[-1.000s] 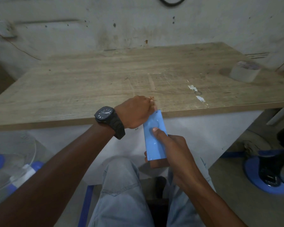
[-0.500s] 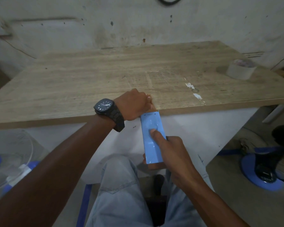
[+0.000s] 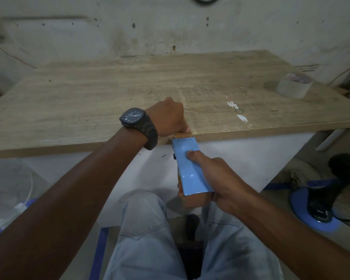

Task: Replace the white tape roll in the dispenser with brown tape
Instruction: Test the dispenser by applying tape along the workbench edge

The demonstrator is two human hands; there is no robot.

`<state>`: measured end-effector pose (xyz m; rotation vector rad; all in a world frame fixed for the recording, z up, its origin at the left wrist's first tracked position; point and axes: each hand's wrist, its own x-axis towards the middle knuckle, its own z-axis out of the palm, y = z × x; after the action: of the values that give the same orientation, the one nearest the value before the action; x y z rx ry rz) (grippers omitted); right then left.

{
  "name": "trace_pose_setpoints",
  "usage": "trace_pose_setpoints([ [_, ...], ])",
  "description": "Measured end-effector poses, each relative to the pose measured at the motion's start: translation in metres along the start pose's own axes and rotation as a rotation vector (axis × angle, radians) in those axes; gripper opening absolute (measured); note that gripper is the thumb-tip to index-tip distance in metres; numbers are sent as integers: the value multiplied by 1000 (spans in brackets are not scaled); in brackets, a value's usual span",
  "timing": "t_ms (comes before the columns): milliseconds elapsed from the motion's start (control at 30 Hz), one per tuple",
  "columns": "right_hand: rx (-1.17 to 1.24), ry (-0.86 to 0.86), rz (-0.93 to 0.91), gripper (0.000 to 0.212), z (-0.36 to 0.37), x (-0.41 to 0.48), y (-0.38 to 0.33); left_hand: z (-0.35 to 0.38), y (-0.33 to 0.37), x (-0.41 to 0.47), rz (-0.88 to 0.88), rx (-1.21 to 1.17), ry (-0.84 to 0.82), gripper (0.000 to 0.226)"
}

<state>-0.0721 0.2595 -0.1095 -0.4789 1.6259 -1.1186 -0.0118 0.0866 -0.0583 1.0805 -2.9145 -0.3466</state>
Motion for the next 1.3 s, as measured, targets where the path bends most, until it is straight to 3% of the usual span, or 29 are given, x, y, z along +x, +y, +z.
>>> trace_pose_setpoints([
  [300, 238, -148, 89, 35, 1, -9, -24, 0, -2, -1, 1, -39, -5, 37],
  [533, 210, -215, 170, 41, -9, -2, -34, -2, -2, 6, -13, -6, -4, 44],
  [633, 146, -167, 252, 35, -11, 1, -17, -4, -5, 10, 8, 14, 0, 44],
  [867, -32, 2, 253, 28, -4, 10, 51, -3, -6, 14, 16, 39, 12, 45],
  [1067, -18, 19, 147, 41, -11, 8, 35, -5, -1, 5, 3, 16, -23, 35],
  [1200, -217, 103, -8, 52, -14, -8, 39, -3, -3, -3, 15, 14, -97, 47],
  [1300, -282, 187, -113, 60, -17, -17, 41, -2, -5, -6, 61, 32, -97, 36],
])
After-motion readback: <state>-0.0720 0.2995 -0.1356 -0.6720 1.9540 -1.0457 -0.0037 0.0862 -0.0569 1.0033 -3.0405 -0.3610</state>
